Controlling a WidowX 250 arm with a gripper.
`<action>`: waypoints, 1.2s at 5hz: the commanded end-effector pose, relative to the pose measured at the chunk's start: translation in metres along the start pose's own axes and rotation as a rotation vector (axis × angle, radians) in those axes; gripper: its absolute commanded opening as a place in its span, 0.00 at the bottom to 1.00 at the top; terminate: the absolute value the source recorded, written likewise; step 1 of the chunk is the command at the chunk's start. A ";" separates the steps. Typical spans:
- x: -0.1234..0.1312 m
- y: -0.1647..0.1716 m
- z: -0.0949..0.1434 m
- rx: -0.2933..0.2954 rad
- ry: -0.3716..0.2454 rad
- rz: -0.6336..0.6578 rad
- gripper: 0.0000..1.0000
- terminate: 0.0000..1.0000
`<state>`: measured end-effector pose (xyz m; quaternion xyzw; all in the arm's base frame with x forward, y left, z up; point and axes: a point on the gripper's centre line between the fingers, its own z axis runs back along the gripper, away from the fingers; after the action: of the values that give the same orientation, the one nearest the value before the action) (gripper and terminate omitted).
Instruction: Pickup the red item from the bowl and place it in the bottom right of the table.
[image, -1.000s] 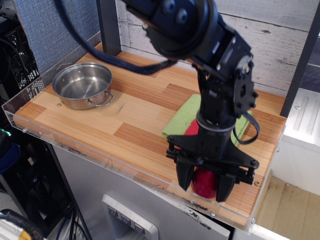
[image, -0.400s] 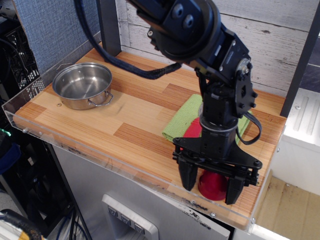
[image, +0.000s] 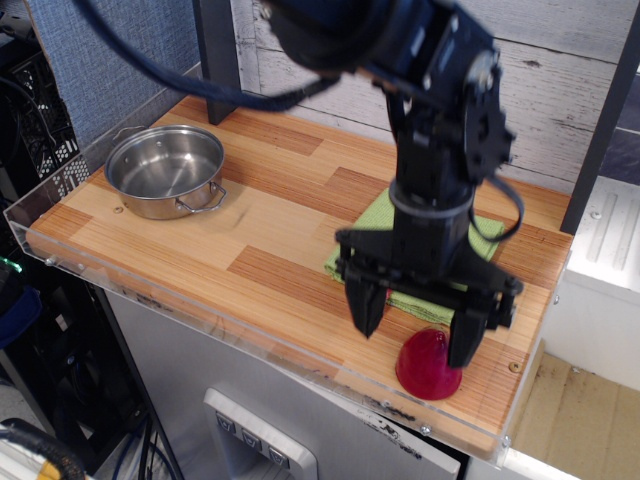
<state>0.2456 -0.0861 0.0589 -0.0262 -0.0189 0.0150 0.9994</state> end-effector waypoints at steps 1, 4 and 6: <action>-0.005 0.019 0.100 0.015 -0.169 0.057 1.00 0.00; 0.023 0.066 0.137 0.008 -0.171 0.074 1.00 0.00; 0.042 0.075 0.137 0.005 -0.144 -0.026 1.00 0.00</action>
<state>0.2897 -0.0075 0.1813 -0.0215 -0.0719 0.0054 0.9972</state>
